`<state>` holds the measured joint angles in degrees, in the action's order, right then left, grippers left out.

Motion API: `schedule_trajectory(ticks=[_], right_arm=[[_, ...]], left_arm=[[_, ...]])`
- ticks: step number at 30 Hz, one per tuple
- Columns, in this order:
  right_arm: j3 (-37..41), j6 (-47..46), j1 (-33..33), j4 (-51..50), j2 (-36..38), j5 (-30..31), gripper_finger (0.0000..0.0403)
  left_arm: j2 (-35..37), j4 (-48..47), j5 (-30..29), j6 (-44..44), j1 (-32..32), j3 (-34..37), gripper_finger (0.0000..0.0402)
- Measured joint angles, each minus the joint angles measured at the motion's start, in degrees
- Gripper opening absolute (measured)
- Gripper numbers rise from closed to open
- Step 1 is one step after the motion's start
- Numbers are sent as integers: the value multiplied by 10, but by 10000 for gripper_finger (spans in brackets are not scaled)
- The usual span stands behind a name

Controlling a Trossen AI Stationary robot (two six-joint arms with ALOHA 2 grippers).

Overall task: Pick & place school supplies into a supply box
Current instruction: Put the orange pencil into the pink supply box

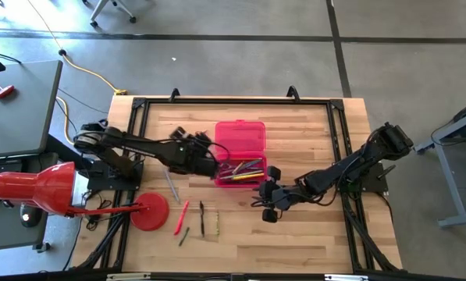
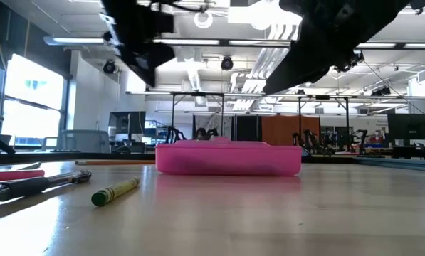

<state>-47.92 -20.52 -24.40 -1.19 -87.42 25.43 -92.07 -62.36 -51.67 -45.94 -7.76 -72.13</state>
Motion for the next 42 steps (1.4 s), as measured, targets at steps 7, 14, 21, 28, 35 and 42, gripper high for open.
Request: schedule_trajectory(ticks=[7, 14, 21, 28, 35, 42], right_arm=[[0, 0, 0, -2, 0, 15, 101], [0, -2, 0, 2, 0, 12, 101], [0, -4, 0, 15, 0, 12, 101], [0, -5, 0, 21, 0, 12, 101], [0, -1, 0, 20, 0, 11, 101], [0, 0, 0, 19, 0, 13, 101]], left_arm=[[36, -23, -30, -37, 31, 103, 163], [75, 167, 61, 62, 97, 232, 163], [127, 362, 190, 271, 200, 272, 163], [149, 438, 307, 349, 298, 321, 163], [151, 641, 396, 368, 330, 431, 163], [151, 800, 411, 410, 340, 507, 163]])
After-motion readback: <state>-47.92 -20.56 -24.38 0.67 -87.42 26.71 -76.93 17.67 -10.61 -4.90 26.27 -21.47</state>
